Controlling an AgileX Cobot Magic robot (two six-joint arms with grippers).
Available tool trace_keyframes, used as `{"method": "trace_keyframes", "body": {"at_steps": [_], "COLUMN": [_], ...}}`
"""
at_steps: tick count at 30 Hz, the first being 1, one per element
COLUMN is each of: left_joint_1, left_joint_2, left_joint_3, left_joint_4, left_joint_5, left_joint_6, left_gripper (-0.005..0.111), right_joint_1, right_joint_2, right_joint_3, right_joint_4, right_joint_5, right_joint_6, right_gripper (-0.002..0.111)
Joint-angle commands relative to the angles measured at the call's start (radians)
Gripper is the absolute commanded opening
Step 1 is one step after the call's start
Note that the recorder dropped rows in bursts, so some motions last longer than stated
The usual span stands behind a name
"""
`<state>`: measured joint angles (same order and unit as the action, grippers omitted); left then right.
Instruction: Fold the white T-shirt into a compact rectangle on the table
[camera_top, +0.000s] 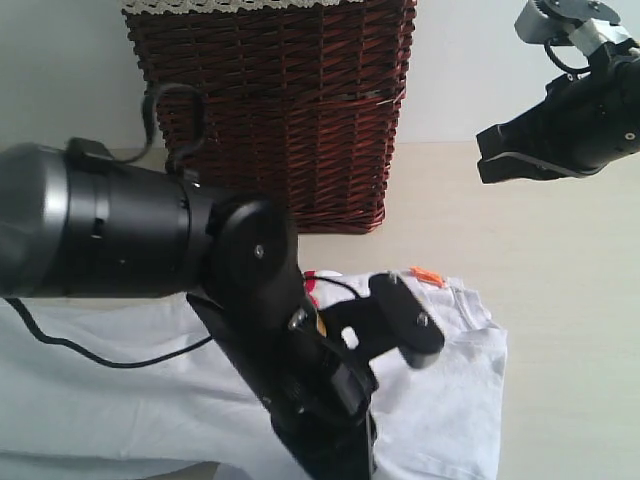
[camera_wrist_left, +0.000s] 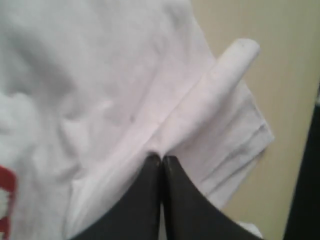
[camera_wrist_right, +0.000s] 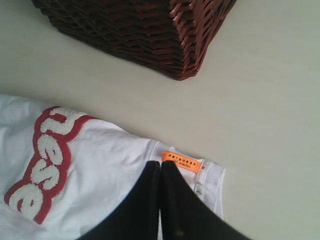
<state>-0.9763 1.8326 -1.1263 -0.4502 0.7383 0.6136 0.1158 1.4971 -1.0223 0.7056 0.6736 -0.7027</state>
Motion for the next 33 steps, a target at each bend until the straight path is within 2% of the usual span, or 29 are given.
{"method": "trace_keyframes", "body": {"at_steps": [1,3,6,9,13,14,15,16,18,19,21,22,24,26,28,30,31,32,33], "left_joint_1": [0.034,0.051,0.053,0.015,-0.002,-0.002,-0.002,-0.016,-0.068,-0.087,-0.112,-0.112,-0.11,-0.11,-0.11,-0.11,-0.11,-0.11,-0.11], "left_joint_2": [-0.052,-0.052,-0.04,-0.042,-0.042,-0.045,-0.046,-0.047,-0.039,-0.033,-0.017,-0.008,0.012,0.03,0.047,0.06,0.065,0.065,0.065], "left_joint_3": [0.001,0.001,0.001,0.034,0.064,0.064,0.068,0.076,0.101,0.105,0.107,0.107,0.107,0.107,0.107,0.107,0.107,0.107,0.107], "left_joint_4": [-0.012,-0.012,-0.006,-0.002,0.027,0.011,-0.068,-0.135,-0.146,-0.114,0.064,0.21,0.296,0.3,0.3,0.31,0.31,0.31,0.31], "left_joint_5": [-0.193,-0.161,0.031,0.166,0.177,0.183,0.198,0.198,0.136,0.095,-0.035,-0.078,-0.073,-0.071,-0.092,-0.125,-0.118,-0.101,-0.057], "left_joint_6": [-0.101,-0.093,-0.058,-0.035,-0.041,-0.038,0.015,0.1,0.163,0.138,-0.025,-0.145,-0.24,-0.239,-0.239,-0.239,-0.239,-0.239,-0.23], "left_gripper": [0.002,0.008,0.022,0.039,0.044,0.044,0.044,0.044,0.044,0.044,0.044,0.05,0.063,0.066,0.066,0.058,0.044,0.037,0.018], "right_joint_1": [0.001,0.001,0.001,0.001,0.001,0.001,0.001,0.001,0.001,0.001,0.001,0.001,0.001,0.001,0.001,0.001,0.001,0.001,0.001], "right_joint_2": [0.002,0.002,0.002,0.002,0.002,0.002,0.002,0.002,0.002,0.002,0.002,0.002,0.002,0.002,0.002,0.002,0.002,0.002,0.002], "right_joint_3": [-0.008,-0.008,-0.008,-0.008,-0.008,-0.008,-0.008,-0.008,-0.008,-0.008,-0.008,-0.008,-0.008,-0.008,-0.008,-0.008,-0.008,-0.008,-0.008], "right_joint_4": [-0.003,-0.003,-0.003,-0.003,-0.003,-0.003,-0.003,-0.003,-0.003,-0.003,-0.004,-0.004,-0.004,-0.004,-0.004,-0.004,-0.004,-0.004,-0.004], "right_joint_5": [-0.005,-0.005,-0.014,-0.021,0.0,0.002,0.002,0.002,-0.002,-0.005,-0.007,-0.007,-0.001,-0.007,-0.011,-0.011,-0.011,-0.011,-0.011], "right_joint_6": [-0.001,-0.001,-0.001,-0.001,-0.001,-0.001,-0.001,-0.001,-0.001,-0.001,-0.001,-0.001,-0.001,-0.001,-0.001,-0.001,-0.001,-0.001,-0.001], "right_gripper": [0.003,0.008,0.013,0.017,0.017,0.017,0.017,0.017,0.017,0.017,0.017,0.017,0.017,0.017,0.017,0.017,0.017,0.017,0.017]}}
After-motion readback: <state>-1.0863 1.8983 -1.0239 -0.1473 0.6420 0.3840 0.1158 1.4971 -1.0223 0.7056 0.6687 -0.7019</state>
